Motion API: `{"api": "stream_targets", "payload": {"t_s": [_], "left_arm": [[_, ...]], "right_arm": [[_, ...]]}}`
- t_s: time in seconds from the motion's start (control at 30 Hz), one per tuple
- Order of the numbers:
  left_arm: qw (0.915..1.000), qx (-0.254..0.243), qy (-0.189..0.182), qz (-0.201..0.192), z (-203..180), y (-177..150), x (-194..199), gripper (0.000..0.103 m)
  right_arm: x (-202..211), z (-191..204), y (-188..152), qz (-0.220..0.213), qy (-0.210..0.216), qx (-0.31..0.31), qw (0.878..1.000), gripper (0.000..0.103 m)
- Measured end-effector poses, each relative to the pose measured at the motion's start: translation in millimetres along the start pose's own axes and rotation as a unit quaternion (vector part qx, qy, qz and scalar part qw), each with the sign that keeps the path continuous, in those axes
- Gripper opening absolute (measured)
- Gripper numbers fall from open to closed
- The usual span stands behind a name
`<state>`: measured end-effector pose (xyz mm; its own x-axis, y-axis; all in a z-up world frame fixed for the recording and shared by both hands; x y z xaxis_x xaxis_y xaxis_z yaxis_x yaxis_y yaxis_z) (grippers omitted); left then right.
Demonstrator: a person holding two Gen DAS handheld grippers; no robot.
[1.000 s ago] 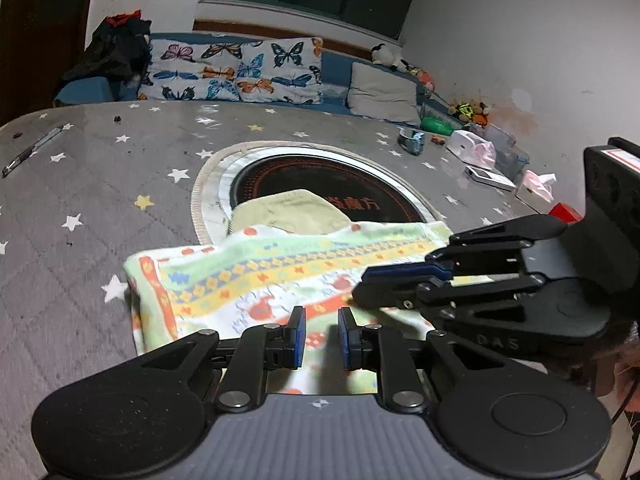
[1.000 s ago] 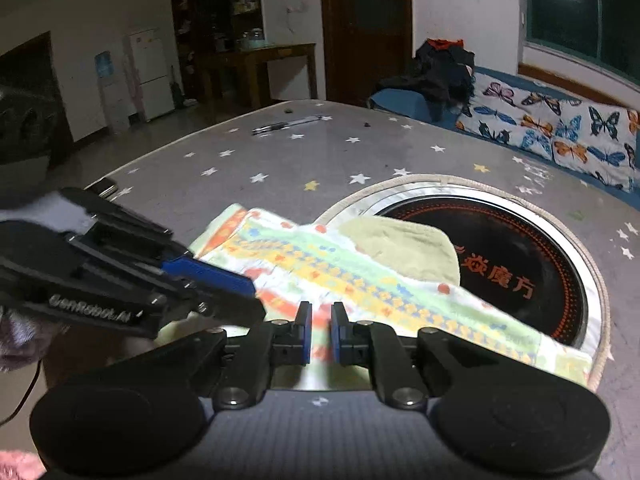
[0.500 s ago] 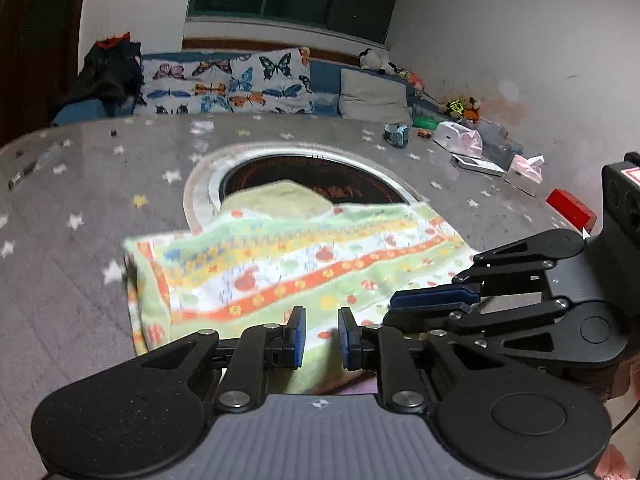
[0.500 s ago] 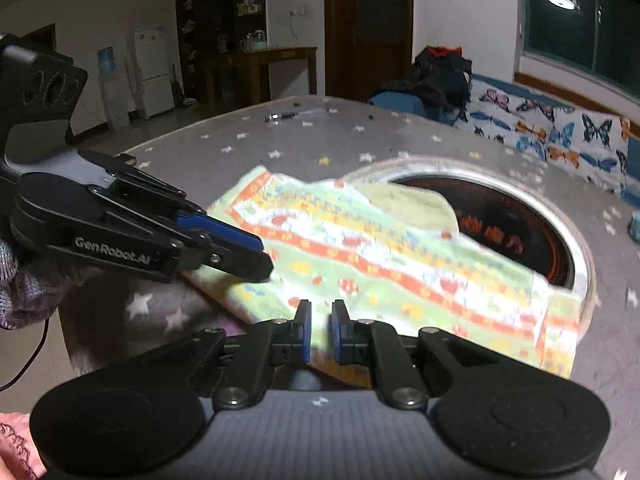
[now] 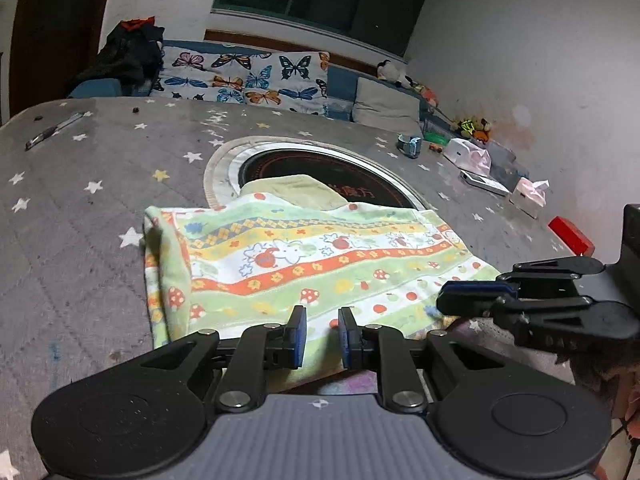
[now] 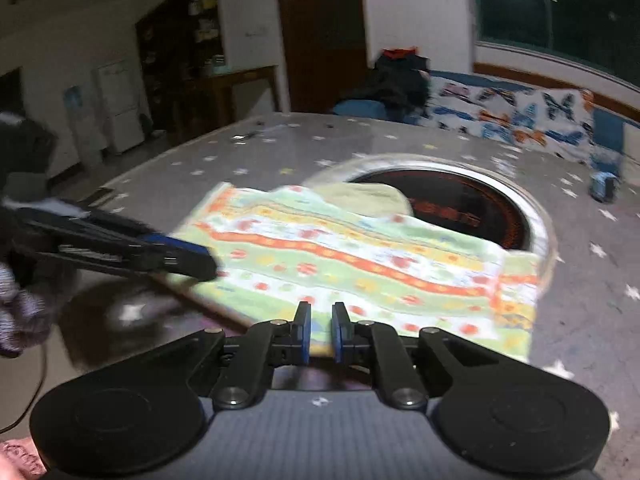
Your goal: Fold clothes
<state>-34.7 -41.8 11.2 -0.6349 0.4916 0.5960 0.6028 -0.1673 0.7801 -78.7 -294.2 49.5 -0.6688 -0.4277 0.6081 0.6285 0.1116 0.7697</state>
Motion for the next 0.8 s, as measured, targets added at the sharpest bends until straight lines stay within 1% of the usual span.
{"api": "stream_targets", "payload": {"t_s": [0.1, 0.23, 0.37, 0.47, 0.53, 0.57, 0.6, 0.63, 0.7, 0.8], "left_arm": [[0.9999, 0.010, 0.002, -0.002, 3, -1, 5, 0.019], [0.9998, 0.015, 0.013, -0.002, 8, -2, 11, 0.019], [0.9993, 0.032, 0.019, 0.002, 17, -5, 12, 0.021], [0.9989, 0.036, 0.031, -0.002, 20, -4, 16, 0.021], [0.9987, 0.035, 0.037, -0.004, 22, -3, 18, 0.021], [0.9985, 0.036, 0.040, -0.003, 24, -3, 18, 0.021], [0.9984, 0.037, 0.043, -0.002, 25, -3, 17, 0.021], [0.9981, 0.038, 0.048, 0.000, 27, -3, 17, 0.021], [0.9973, 0.040, 0.061, 0.005, 32, -4, 16, 0.021], [0.9964, 0.047, 0.071, 0.003, 39, -2, 18, 0.021]], "right_arm": [[2, -16, -4, 0.004, -0.015, -0.025, 1.000, 0.011], [13, -32, -2, -0.007, -0.036, -0.049, 0.998, 0.011], [14, -54, -4, 0.005, -0.066, -0.072, 0.995, 0.011], [17, -64, 1, -0.005, -0.062, -0.091, 0.994, 0.011], [17, -66, 5, -0.018, -0.073, -0.091, 0.993, 0.012], [17, -68, 7, -0.023, -0.078, -0.092, 0.992, 0.017], [16, -70, 9, -0.027, -0.082, -0.093, 0.992, 0.025], [12, -72, 9, -0.022, -0.085, -0.094, 0.992, 0.028], [4, -76, 8, -0.013, -0.092, -0.096, 0.991, 0.029], [-2, -80, 6, -0.004, -0.097, -0.103, 0.990, 0.029]]}}
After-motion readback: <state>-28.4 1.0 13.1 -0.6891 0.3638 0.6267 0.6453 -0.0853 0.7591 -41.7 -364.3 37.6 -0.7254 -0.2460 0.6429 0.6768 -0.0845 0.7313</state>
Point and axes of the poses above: each gripper's, at about its wrist camera, not at the fingertips, and x roughly against the way its jaws point, z to its left, y to its top, the point moved 2 cm from there along -x, roughly the way its jaws point, and after that the axes turned 7 degrees about -x, right-handed, at the moved point
